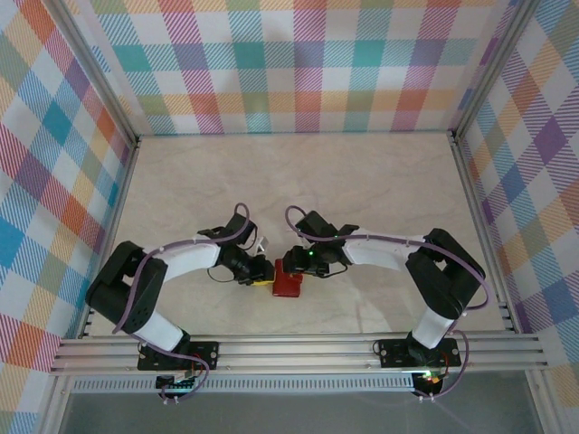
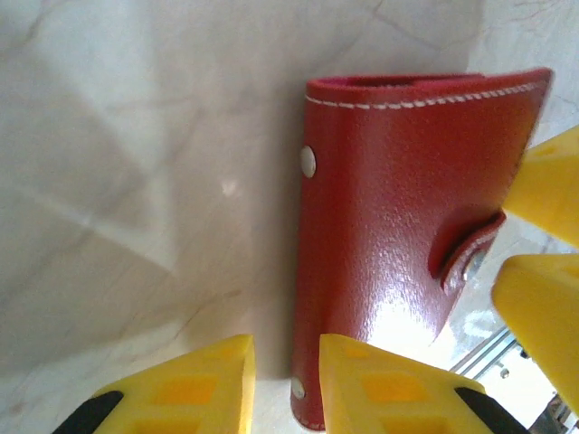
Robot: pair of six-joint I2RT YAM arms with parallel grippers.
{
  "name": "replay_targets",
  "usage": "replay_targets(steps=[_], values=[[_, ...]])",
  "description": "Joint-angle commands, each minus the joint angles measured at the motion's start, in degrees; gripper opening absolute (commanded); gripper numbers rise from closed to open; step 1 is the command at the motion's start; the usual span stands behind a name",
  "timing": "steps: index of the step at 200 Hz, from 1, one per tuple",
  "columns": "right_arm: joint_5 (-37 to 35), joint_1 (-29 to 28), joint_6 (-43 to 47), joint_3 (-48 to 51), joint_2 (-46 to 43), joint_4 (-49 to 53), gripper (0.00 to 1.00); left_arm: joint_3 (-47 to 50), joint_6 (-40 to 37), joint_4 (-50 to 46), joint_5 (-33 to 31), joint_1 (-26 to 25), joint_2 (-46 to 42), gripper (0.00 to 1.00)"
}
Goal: Take the credit cards out of the card holder
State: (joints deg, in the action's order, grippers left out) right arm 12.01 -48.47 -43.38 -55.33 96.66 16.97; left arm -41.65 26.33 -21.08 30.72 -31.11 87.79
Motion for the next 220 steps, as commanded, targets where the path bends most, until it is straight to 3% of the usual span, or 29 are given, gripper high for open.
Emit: replay_targets(steps=[1, 26, 53, 110, 157, 220], values=[[-0.4, -0.1, 11.3, -2.5, -3.3, 7.1, 0.56, 0.1, 2.5, -3.1, -3.9, -0.5, -3.9, 0.25], [-2.4, 0.0, 27.5, -3.2, -6.5, 11.2, 0.55, -0.3, 7.1, -1.8, -4.4, -0.5, -6.9, 0.22], [-4.8, 0.1, 42.6, -0.9, -10.3, 9.2, 0.52, -2.0, 11.4, 0.9, -2.7, -0.5, -5.9, 0.18], [2.0, 0.7, 75.5, 2.7, -11.3, 5.7, 0.49, -6.8, 14.7, 4.6, 0.8, -0.6, 0.3, 0.01], [3.7, 0.7, 84.5, 0.9, -6.3, 6.4, 0.45, -10.0, 14.9, 7.1, 3.0, -0.9, 8.0, 0.00], [6.7, 0.5, 88.0, -3.0, 0.0, 6.4, 0.44, -10.0, 12.7, 3.8, 1.5, -0.9, 13.0, 0.00]])
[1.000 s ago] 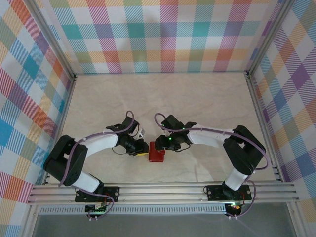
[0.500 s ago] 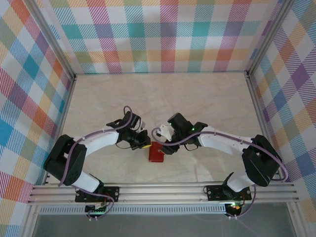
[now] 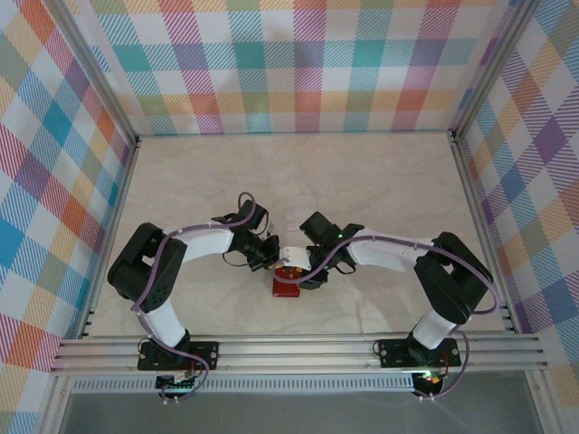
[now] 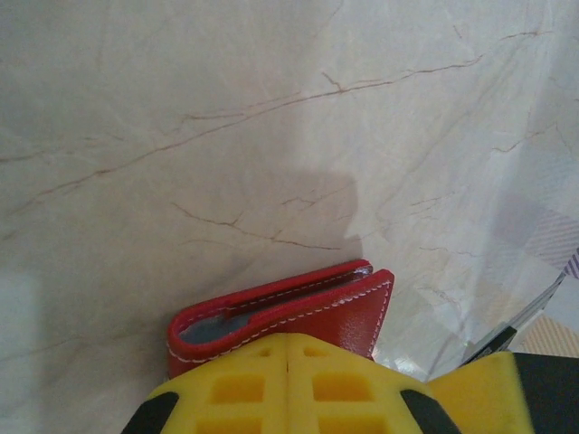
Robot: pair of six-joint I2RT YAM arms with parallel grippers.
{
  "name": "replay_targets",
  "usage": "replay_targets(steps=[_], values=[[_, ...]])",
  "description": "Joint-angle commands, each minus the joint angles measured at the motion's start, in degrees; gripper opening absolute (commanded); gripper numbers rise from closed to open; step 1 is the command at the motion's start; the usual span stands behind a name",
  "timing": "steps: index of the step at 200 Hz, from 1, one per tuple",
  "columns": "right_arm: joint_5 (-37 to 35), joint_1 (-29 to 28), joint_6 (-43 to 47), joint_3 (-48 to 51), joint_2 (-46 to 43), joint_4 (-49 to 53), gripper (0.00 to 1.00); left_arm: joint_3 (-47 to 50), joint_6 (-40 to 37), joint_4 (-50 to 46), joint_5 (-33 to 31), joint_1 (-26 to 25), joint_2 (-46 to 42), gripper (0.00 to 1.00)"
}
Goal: Take the credit cards out of the card holder
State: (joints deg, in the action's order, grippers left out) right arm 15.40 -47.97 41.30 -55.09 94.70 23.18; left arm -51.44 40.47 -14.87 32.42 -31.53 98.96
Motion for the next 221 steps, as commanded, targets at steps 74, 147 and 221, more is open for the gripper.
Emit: replay_targets(steps=[74, 147, 221], values=[[1.1, -0.7, 1.9, -5.0, 6.1, 0.1, 0.44, 0.5, -0.9, -1.6, 0.2, -0.5, 3.2, 0.00], [0.2, -1.5, 0.4, -0.9, 4.4, -2.6, 0.42, 0.5, -0.9, -2.0, 0.0, -0.3, 2.3, 0.00], [-1.1, -1.4, 0.6, 1.3, -0.7, -4.7, 0.42, -5.8, -2.5, -7.5, -0.7, -0.4, -1.1, 0.00]])
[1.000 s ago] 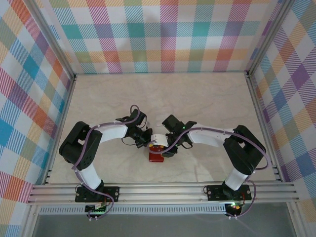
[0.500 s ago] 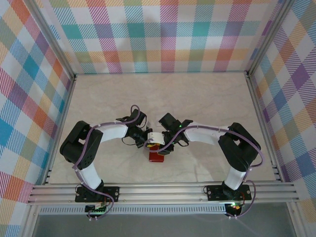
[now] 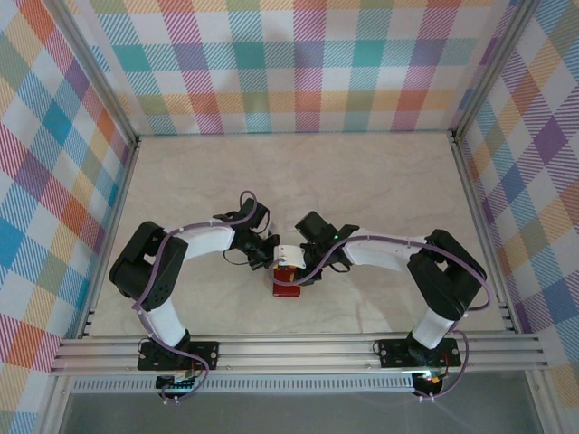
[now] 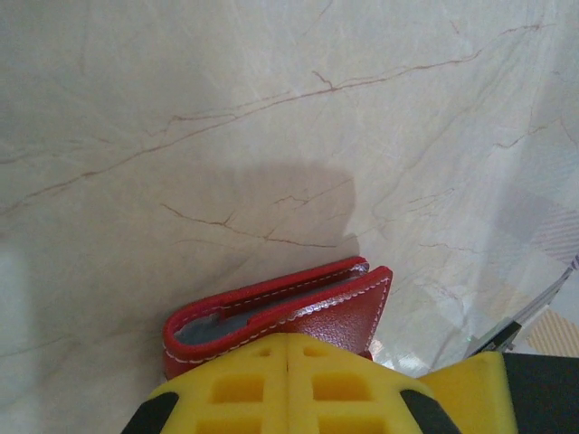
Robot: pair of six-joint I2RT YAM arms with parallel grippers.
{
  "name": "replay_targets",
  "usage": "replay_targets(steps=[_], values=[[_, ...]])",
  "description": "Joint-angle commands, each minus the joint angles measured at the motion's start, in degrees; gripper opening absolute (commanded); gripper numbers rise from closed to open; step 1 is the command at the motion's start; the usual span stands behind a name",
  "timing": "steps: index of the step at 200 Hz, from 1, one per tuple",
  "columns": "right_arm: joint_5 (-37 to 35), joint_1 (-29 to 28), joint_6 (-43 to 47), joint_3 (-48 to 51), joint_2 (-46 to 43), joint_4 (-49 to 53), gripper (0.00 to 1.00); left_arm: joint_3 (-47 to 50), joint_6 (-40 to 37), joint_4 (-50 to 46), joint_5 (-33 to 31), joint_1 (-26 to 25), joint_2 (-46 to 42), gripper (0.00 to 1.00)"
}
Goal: Take the credit cards out of the card holder
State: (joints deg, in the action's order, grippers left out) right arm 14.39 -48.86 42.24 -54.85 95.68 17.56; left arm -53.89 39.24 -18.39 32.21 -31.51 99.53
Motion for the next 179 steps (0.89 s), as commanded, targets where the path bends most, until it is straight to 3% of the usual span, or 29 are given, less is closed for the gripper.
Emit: replay_targets(steps=[1, 60, 147, 179], values=[[-0.1, -0.5, -0.3, 1.1, -1.6, 1.0, 0.42, -3.4, -1.3, -4.0, -0.5, -0.4, -1.7, 0.00], [0.8, -0.6, 1.5, 1.6, -2.3, 1.5, 0.42, -4.3, -2.2, -5.8, -1.2, -0.1, 1.6, 0.00], [-0.1, -1.9, 2.3, -3.4, 4.4, 5.0, 0.44, -2.0, -2.1, -3.9, -0.5, 0.0, 4.0, 0.00], [-1.8, -2.6, 2.6, -4.4, 6.0, 6.6, 0.39, -1.6, -2.1, -3.8, -0.7, 0.0, 3.8, 0.00]])
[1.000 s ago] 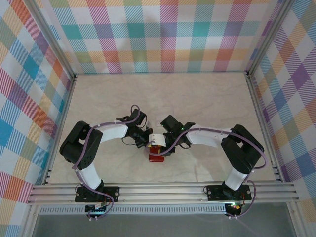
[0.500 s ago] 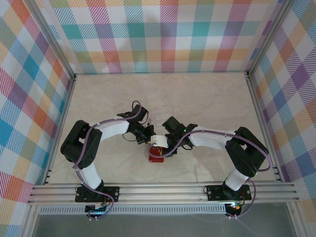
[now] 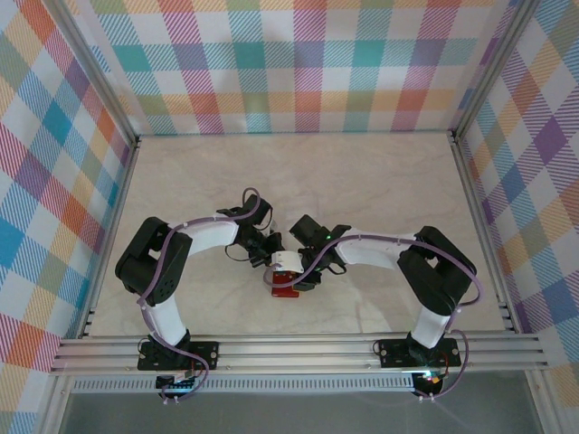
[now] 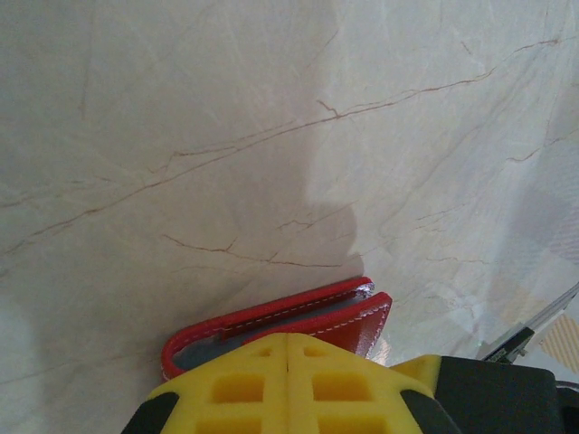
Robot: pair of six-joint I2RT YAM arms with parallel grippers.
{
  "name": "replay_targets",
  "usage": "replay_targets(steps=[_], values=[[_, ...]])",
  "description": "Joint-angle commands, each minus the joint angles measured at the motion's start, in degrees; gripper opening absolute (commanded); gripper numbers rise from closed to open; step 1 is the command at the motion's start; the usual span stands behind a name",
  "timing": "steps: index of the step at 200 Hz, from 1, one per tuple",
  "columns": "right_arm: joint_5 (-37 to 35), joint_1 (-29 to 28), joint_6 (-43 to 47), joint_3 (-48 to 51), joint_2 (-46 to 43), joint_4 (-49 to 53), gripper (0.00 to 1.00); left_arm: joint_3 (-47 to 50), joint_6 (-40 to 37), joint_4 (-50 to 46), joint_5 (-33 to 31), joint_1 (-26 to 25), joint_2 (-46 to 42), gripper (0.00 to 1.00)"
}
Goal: Take the credit cards out of the card holder
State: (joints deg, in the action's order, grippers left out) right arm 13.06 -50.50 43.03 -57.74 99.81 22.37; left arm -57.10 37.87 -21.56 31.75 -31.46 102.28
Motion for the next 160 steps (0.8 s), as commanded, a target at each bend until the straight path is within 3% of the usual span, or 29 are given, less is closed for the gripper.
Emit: replay_targets(steps=[1, 68, 160], values=[[-0.5, -0.9, 1.8, -1.5, 1.9, 1.8, 0.39, 1.7, -0.7, -0.6, -0.2, -0.1, 1.0, 0.00], [-2.9, -1.4, -1.1, 2.5, -1.8, -4.6, 0.16, 1.8, -1.0, -1.4, -1.2, -0.1, 1.0, 0.00], [-1.7, -1.4, -11.0, 15.1, -12.4, -24.4, 0.05, 1.9, -2.5, -3.7, -4.2, 0.0, 0.9, 0.00]])
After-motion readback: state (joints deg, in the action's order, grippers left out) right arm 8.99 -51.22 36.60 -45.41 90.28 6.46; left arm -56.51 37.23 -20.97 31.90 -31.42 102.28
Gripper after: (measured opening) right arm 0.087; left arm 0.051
